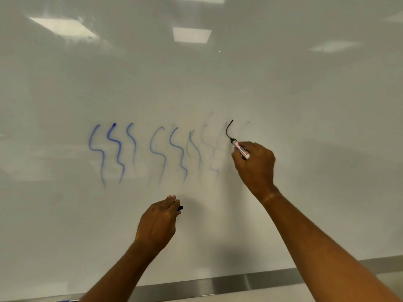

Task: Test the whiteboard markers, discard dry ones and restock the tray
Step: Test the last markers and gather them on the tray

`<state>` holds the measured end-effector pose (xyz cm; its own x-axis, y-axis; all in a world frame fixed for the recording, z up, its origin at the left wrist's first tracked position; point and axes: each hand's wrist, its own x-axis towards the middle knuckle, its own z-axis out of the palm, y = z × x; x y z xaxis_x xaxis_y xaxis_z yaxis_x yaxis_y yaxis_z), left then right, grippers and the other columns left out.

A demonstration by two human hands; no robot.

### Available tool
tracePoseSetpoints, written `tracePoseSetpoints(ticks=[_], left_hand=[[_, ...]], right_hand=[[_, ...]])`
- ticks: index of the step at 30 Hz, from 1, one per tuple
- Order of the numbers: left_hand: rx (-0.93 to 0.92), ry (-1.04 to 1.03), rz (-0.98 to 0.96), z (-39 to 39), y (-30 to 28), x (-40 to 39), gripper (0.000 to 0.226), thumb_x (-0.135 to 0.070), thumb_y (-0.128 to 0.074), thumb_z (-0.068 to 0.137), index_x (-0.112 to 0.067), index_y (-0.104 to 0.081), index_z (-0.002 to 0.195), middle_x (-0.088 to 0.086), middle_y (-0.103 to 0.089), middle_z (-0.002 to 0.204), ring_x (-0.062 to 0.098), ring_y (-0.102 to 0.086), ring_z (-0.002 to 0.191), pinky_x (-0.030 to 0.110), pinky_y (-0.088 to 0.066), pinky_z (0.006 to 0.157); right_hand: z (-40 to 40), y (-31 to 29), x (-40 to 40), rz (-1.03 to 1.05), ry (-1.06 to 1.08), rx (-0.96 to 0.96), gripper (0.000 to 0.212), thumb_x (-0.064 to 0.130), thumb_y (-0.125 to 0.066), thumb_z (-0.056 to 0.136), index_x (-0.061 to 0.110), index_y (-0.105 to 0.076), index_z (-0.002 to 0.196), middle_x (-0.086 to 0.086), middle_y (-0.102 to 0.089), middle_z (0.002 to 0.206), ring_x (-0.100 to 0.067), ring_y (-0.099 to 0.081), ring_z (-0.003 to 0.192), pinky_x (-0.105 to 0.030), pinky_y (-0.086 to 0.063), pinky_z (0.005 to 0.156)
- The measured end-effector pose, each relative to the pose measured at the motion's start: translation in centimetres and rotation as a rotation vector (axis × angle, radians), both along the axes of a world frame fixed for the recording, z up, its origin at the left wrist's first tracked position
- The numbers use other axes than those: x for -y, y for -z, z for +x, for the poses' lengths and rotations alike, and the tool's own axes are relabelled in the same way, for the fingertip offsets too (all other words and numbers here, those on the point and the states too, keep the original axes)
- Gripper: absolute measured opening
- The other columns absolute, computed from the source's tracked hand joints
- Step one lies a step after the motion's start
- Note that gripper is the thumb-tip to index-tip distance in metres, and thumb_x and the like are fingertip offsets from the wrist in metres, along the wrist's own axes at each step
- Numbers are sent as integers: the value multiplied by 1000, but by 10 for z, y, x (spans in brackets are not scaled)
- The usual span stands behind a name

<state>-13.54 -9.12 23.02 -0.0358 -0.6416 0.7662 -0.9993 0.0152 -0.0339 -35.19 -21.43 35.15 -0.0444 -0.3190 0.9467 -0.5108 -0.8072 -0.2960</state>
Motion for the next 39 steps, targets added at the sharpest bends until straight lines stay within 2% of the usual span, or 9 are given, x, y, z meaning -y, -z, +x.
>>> tracePoseSetpoints(ticks=[8,12,17,22,24,28,31,35,39], left_hand=[[-8,9,43,-6,14,4,25,-7,-85,63,-10,-69,81,5,-71,85,22,-67,61,26,-52,50],[-45,24,76,-9,20,3,20,-8,-83,68,-10,-67,81,3,-69,82,21,-65,58,27,-51,47],[-58,-5,96,-8,19,-5,17,-10,-79,72,-13,-65,81,-1,-67,83,18,-62,57,25,-46,46],[-73,-41,124,-4,22,-13,18,-11,-81,71,-13,-66,81,-1,-68,84,19,-64,58,25,-48,47],[-76,-45,140,-3,25,-16,19,-11,-81,70,-14,-67,81,-1,-68,82,18,-64,58,25,-48,46],[-84,-45,148,-4,31,-16,22,-11,-85,66,-14,-68,80,-1,-69,80,18,-64,56,23,-48,46],[-88,-25,153,-8,36,-14,22,-11,-85,65,-14,-69,79,-3,-69,77,16,-64,56,22,-47,46],[-119,-24,167,-13,47,-18,24,-10,-86,63,-13,-71,81,-2,-70,76,16,-66,60,24,-50,48],[-180,10,226,-15,66,-25,22,-11,-82,70,-13,-73,90,-1,-67,79,19,-66,65,27,-52,51]], right_hand=[[-17,76,-8,221,-66,-56,2,12,-71,80,14,-72,79,1,-66,64,-13,-58,55,-36,-50,52],[-7,42,-20,128,-178,-5,9,15,-73,80,13,-75,88,2,-70,72,-10,-62,61,-30,-50,57],[15,-27,-13,-34,-95,78,7,14,-68,85,10,-73,88,-2,-68,71,-13,-59,60,-23,-44,56],[23,1,-9,-28,-106,-79,6,12,-67,84,10,-72,86,-4,-67,70,-17,-60,60,-30,-47,56],[15,29,-11,14,-112,-39,4,11,-69,83,11,-72,86,-2,-66,69,-13,-57,59,-26,-45,55],[6,86,-21,224,-110,-178,6,17,-70,82,16,-72,76,3,-66,64,-9,-59,55,-19,-37,51],[0,114,-33,408,-257,-83,3,22,-73,82,20,-74,83,11,-67,67,-2,-60,57,-7,-40,52],[-10,140,-41,590,-362,69,9,20,-76,81,18,-74,89,14,-68,72,-3,-64,67,-10,-47,55],[-18,164,-46,805,-459,115,8,20,-77,79,16,-75,87,9,-70,72,-5,-65,65,-17,-50,56]])
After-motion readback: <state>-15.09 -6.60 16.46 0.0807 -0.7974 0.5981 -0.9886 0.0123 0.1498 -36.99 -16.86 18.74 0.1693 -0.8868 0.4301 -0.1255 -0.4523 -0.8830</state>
